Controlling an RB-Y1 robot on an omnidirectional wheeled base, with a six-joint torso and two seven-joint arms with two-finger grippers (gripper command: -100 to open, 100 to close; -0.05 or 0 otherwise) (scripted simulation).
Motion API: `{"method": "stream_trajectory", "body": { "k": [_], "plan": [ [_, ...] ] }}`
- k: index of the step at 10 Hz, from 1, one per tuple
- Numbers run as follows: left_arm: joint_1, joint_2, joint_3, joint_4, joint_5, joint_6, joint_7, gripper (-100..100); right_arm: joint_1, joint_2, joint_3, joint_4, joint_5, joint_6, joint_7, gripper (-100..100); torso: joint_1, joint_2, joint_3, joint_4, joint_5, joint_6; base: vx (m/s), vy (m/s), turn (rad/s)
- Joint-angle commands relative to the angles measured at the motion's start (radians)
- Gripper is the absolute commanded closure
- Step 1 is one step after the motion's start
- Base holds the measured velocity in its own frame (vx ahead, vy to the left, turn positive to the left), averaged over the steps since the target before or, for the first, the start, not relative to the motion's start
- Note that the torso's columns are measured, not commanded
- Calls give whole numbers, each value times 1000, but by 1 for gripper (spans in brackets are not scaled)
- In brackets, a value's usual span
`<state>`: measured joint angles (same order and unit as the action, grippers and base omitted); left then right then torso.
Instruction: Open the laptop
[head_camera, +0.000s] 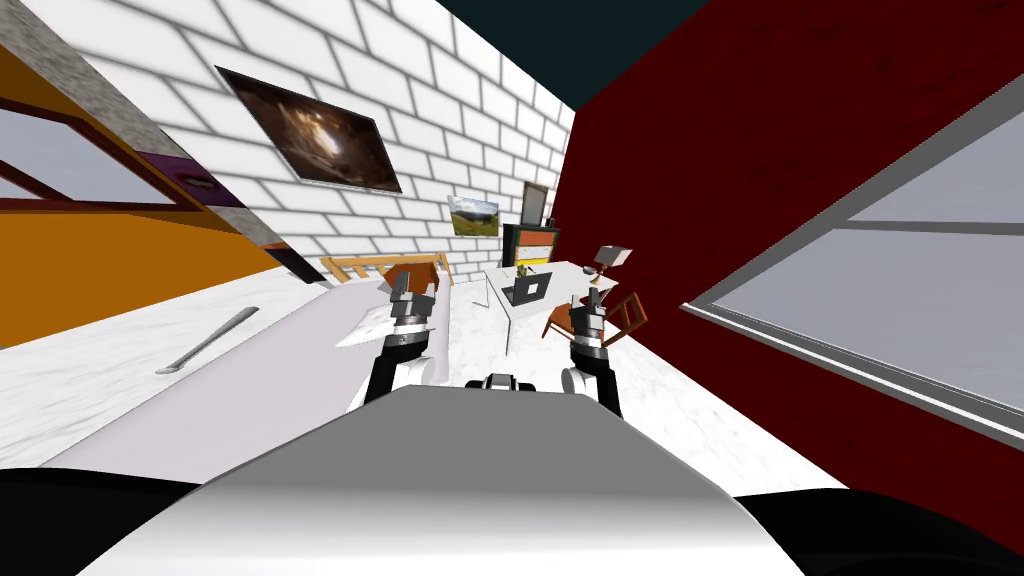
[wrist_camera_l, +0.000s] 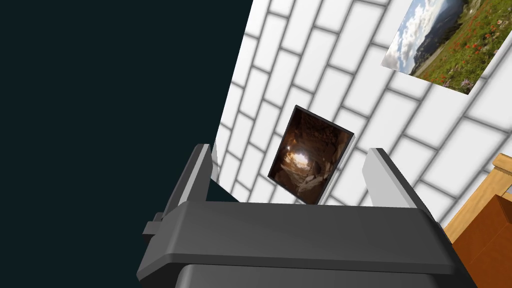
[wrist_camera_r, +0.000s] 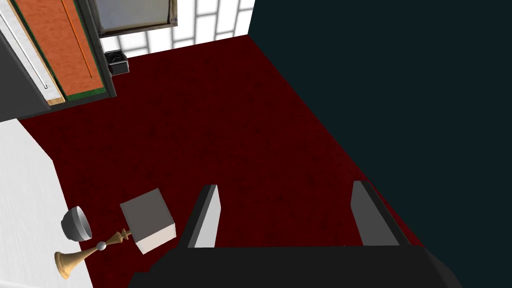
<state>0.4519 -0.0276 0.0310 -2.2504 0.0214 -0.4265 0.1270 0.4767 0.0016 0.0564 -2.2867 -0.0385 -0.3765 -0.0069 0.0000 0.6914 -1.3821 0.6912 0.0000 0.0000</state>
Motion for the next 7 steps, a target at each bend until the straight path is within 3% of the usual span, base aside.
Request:
{"method": "stream_trajectory", "body": {
  "k": [1, 7],
  "plan": [
    [0, 0, 0, 0, 0, 0, 0, 0, 0, -60, -5, 23, 13, 6, 18, -100, 0, 34, -69, 33, 0, 0, -9, -21, 118],
    [0, 0, 0, 1, 0, 0, 0, 0, 9, -234, -40, 152, 88, 46, 126, -100, -1, 46, -94, 47, 0, 0, -16, -56, 184]
  ]
}}
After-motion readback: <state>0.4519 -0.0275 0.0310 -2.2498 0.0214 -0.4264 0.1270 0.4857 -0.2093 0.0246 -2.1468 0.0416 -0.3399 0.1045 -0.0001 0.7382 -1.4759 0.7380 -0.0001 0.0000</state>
